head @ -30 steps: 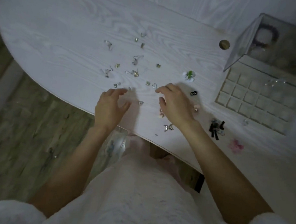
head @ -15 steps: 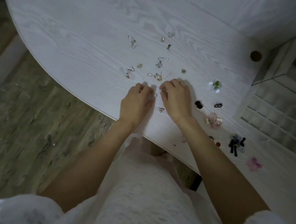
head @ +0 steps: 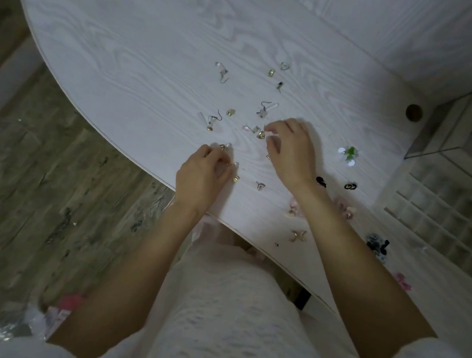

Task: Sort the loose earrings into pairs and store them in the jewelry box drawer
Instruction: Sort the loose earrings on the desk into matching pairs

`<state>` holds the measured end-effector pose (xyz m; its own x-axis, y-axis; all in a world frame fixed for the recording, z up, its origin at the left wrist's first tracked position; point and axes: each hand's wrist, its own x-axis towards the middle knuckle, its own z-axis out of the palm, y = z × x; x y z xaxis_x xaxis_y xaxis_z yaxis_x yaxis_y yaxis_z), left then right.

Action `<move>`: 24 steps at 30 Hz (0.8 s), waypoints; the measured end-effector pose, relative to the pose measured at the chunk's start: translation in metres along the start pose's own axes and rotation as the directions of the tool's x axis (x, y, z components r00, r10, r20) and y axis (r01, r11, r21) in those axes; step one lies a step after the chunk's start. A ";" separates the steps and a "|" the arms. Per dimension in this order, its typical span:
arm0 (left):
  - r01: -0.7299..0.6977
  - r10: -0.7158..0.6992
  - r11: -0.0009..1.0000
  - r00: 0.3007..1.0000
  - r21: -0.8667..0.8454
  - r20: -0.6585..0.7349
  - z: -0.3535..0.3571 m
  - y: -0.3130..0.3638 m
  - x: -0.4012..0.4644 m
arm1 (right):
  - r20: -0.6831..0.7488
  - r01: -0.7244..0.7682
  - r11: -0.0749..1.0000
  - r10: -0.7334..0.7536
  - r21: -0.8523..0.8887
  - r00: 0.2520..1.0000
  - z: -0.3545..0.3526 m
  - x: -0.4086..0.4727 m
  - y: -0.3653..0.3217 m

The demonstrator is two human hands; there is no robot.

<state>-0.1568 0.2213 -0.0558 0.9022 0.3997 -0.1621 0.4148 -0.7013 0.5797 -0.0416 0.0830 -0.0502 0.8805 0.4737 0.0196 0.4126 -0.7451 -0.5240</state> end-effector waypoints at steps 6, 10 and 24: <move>-0.004 -0.020 0.989 0.987 -0.150 -0.159 -0.021 -0.009 0.015 | 0.053 0.093 0.994 -0.090 -0.064 0.995 0.001 0.051 0.004; 0.075 -0.090 0.991 0.986 -0.110 -0.142 -0.028 -0.018 0.046 | 0.077 0.089 0.993 -0.083 -0.082 0.994 -0.001 0.053 0.011; 0.195 -0.185 0.965 0.980 -0.178 0.067 -0.034 -0.019 0.072 | 0.021 0.059 0.998 -0.059 -0.006 0.998 -0.013 0.037 0.004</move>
<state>-0.1041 0.2835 -0.0517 0.8154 0.4824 -0.3198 0.5548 -0.4938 0.6696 -0.0047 0.0912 -0.0403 0.8495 0.5266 0.0327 0.4654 -0.7188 -0.5165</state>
